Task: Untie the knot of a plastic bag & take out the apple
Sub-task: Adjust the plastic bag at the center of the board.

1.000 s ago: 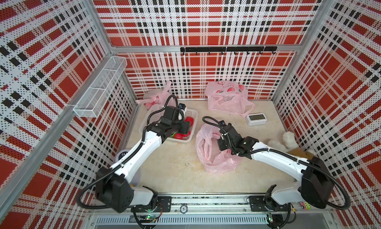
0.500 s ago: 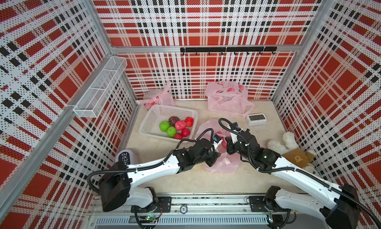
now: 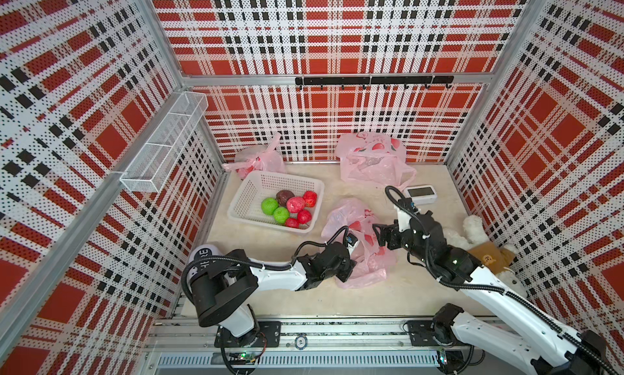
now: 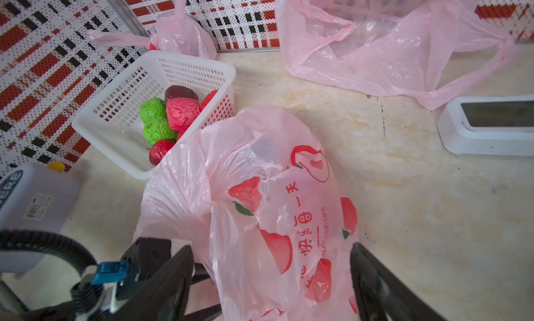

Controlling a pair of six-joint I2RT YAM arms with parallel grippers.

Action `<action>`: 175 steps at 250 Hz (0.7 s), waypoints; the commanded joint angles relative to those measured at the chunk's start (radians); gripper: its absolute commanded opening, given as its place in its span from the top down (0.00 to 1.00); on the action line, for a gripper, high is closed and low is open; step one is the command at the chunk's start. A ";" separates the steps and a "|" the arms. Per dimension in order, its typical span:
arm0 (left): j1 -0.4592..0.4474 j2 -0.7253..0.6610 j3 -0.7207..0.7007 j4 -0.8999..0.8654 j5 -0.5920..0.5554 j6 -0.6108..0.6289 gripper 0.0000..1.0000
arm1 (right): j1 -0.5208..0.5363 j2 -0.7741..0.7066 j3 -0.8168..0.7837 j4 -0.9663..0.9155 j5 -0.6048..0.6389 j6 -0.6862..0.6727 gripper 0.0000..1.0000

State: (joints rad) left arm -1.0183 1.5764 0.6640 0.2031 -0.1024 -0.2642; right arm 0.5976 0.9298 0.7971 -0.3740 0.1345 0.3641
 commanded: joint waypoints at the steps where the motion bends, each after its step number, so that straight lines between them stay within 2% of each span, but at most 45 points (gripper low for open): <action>1: 0.024 0.001 -0.008 0.079 -0.009 -0.044 0.53 | -0.121 0.134 0.120 -0.078 -0.166 0.036 0.11; 16: 0.034 0.002 -0.015 0.082 -0.006 -0.046 0.53 | -0.169 0.253 0.177 -0.061 -0.257 0.032 0.10; 31: 0.045 0.007 -0.021 0.084 -0.001 -0.049 0.53 | -0.180 0.378 0.239 -0.042 -0.294 0.018 0.09; 84: 0.058 0.007 -0.047 0.099 0.002 -0.064 0.54 | -0.186 0.761 0.489 0.002 -0.360 0.007 0.02; 135: 0.053 0.016 -0.050 0.100 0.005 -0.068 0.53 | -0.177 1.013 0.669 -0.011 -0.363 -0.045 0.00; 146: 0.052 0.017 -0.049 0.102 0.004 -0.067 0.53 | -0.177 1.056 0.698 -0.029 -0.357 -0.063 0.05; 156: 0.050 0.020 -0.049 0.102 0.003 -0.066 0.53 | -0.177 1.094 0.727 -0.050 -0.360 -0.080 0.16; 164: 0.051 0.021 -0.047 0.104 0.003 -0.064 0.53 | -0.177 1.116 0.747 -0.069 -0.368 -0.096 0.29; 175: 0.053 0.026 -0.044 0.103 0.004 -0.065 0.53 | -0.176 1.128 0.761 -0.078 -0.378 -0.105 0.52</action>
State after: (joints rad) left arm -0.9649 1.5845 0.6212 0.2775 -0.0978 -0.3119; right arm 0.4156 2.0094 1.4990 -0.4145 -0.2192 0.3229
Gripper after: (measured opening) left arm 0.472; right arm 0.720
